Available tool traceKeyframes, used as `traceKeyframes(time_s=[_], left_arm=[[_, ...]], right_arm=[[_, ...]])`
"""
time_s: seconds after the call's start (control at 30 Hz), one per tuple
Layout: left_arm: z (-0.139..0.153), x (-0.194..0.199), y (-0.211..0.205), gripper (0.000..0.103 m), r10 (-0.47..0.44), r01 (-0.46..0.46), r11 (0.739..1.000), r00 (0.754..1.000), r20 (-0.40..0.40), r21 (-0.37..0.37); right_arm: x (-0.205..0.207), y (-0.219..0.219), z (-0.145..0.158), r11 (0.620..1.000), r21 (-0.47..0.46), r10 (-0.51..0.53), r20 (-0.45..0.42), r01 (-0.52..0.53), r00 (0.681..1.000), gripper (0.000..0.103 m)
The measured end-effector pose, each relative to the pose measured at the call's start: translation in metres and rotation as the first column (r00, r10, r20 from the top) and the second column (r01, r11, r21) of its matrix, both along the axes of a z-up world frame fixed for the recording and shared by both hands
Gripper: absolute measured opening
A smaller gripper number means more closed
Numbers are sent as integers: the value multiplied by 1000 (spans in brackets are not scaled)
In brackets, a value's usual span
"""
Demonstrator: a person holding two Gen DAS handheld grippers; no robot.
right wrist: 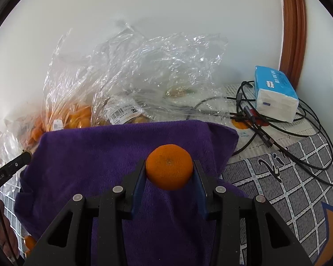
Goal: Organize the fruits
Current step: 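Lift and carry both held fruits over the purple towel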
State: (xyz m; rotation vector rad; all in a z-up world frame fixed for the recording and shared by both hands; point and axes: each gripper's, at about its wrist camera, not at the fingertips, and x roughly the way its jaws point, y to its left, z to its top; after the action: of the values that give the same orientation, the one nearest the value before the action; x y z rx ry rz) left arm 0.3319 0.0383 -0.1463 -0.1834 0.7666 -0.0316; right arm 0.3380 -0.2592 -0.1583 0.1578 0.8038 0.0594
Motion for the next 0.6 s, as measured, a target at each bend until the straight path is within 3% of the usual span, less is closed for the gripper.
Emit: traceKeyframes(time_s=[0.6], left_arm=[[-29, 14, -13, 26, -12, 21, 998, 990, -143, 66]], right_arm=[[10, 10, -24, 999, -41, 22, -100, -26, 995, 40]])
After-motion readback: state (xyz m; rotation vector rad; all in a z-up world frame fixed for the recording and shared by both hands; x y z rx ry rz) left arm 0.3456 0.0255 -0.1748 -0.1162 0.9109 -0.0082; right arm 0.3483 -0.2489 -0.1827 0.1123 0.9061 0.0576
